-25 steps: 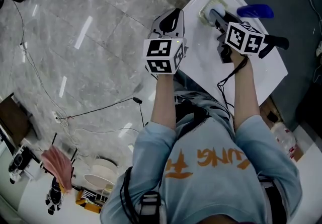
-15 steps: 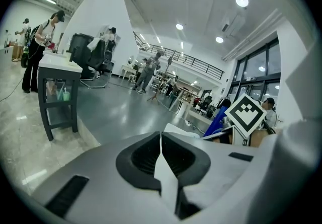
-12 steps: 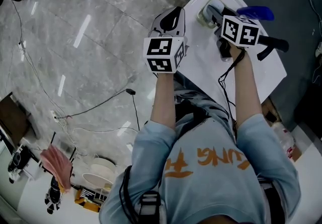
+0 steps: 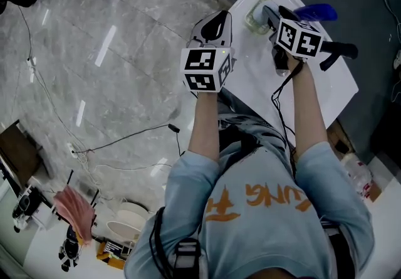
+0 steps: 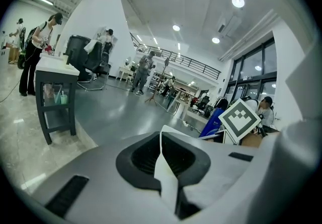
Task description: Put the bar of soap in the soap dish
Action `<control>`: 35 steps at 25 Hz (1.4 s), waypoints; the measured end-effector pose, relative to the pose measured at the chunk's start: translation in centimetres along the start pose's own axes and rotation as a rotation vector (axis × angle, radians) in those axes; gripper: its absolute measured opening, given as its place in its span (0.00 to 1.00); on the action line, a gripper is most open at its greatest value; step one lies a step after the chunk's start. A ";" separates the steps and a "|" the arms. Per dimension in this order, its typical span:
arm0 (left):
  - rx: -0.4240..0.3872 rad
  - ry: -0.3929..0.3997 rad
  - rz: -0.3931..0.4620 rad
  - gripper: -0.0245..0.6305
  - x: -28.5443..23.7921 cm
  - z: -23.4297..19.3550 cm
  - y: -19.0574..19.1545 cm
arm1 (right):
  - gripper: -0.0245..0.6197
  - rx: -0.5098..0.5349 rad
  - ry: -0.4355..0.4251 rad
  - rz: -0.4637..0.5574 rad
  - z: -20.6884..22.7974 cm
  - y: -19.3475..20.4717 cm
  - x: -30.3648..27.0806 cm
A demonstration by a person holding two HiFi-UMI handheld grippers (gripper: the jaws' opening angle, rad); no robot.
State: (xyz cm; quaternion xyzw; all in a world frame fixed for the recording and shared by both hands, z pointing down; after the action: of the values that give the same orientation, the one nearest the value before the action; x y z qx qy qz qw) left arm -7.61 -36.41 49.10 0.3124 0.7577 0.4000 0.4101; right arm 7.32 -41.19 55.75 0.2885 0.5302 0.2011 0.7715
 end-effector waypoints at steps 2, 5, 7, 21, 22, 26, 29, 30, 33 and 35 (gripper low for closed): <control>-0.002 0.001 0.003 0.08 0.7 0.1 -0.1 | 0.39 0.003 0.003 0.030 -0.2 -0.3 0.8; -0.013 0.004 0.017 0.08 1.6 0.1 -0.6 | 0.38 0.007 0.000 0.117 -1.2 -1.4 2.4; -0.023 0.010 0.033 0.08 2.2 -0.1 -1.2 | 0.37 0.002 0.001 0.197 -2.1 -2.3 3.7; -0.102 0.075 0.199 0.08 5.5 1.4 -8.0 | 0.09 0.108 0.056 0.596 -7.7 -9.1 15.7; -0.118 0.076 0.216 0.08 5.7 1.7 -8.8 | 0.09 0.120 0.057 0.612 -7.8 -9.7 16.4; -0.201 0.078 0.262 0.08 6.3 3.7 -11.7 | 0.09 0.128 0.072 0.676 -7.2 -11.6 18.9; -0.263 0.054 0.288 0.08 7.4 4.4 -13.7 | 0.09 0.136 0.071 0.705 -7.4 -12.7 20.1; -0.280 0.042 0.298 0.08 7.7 4.6 -14.3 | 0.09 0.143 0.064 0.714 -7.6 -13.0 20.4; -0.313 0.016 0.321 0.08 8.2 5.0 -15.4 | 0.09 0.158 0.053 0.733 -7.9 -13.5 21.3; -0.317 0.007 0.326 0.08 8.4 5.1 -15.4 | 0.09 0.165 0.055 0.734 -7.9 -13.3 21.5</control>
State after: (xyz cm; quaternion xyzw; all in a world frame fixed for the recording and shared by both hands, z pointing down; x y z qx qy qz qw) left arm -9.33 -35.37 30.93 0.3611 0.6264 0.5761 0.3812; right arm 7.71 -36.15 29.77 0.5148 0.4265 0.4285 0.6079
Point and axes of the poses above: the fingertips, and each gripper's own axes: x backward along the fingers, z to its right, y out of its underside, the point moved 1 cm from there along x, backward along the fingers, and after that the axes turned 2 degrees about -x, right-handed, at the moved point
